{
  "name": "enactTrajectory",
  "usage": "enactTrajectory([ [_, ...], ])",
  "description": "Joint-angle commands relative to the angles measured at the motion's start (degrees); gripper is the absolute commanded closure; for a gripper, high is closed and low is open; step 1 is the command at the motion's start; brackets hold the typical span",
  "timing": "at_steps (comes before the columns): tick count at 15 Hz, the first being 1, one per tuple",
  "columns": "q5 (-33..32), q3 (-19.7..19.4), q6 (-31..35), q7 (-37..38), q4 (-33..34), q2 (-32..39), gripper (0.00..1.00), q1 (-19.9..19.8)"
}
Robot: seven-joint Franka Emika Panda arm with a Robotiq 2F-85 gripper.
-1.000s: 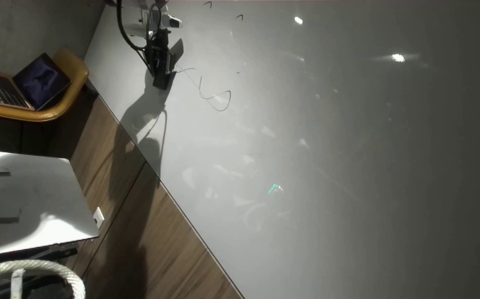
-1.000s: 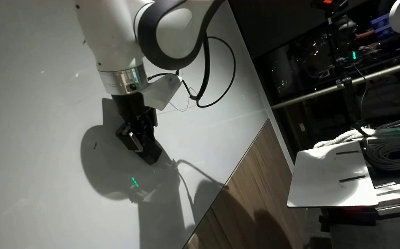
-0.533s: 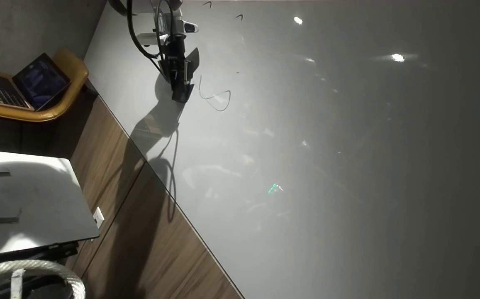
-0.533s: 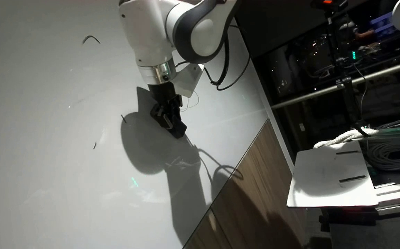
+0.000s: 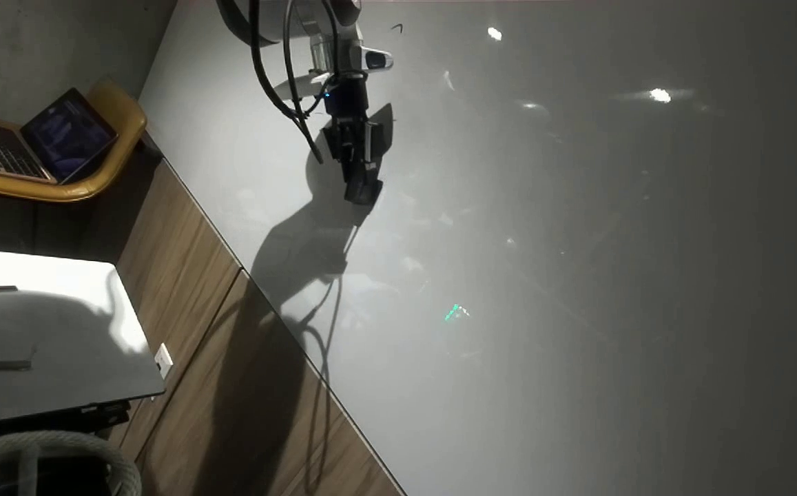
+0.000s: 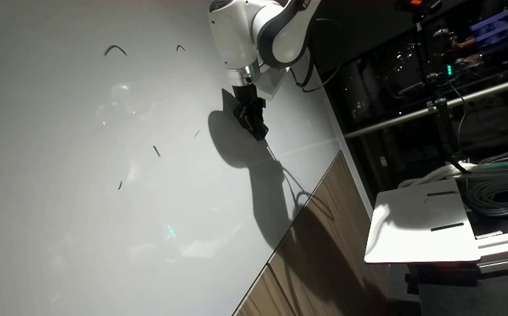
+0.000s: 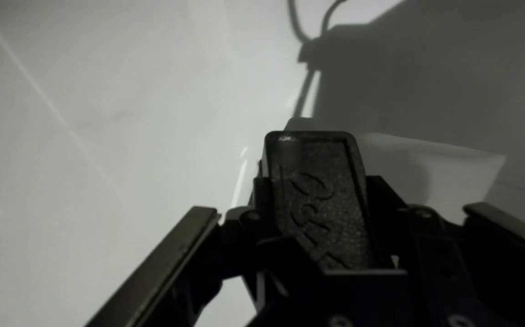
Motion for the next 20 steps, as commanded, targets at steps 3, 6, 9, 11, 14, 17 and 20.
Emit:
enactTrajectory([
  [3, 2.37, -5.50, 10.10, -5.52, 0.53, -0.94, 0.71, -8.84],
  [6, 5.35, -4.66, 12.77, -6.45, -0.81, -2.23, 0.71, -9.34],
  [9, 7.60, -1.18, 11.87, -6.18, -2.22, -3.92, 0.71, -6.81],
  [11, 8.41, 1.76, 10.04, -6.42, -0.96, -4.23, 0.71, -4.90],
  [14, 9.78, 6.06, 6.47, -7.85, 3.53, -3.39, 0.71, -2.06],
  [17, 9.94, 9.38, 2.23, -8.64, 10.78, -0.19, 0.71, 0.46],
  [20, 8.87, 11.56, -2.02, -8.39, 17.84, 4.98, 0.71, 2.81],
])
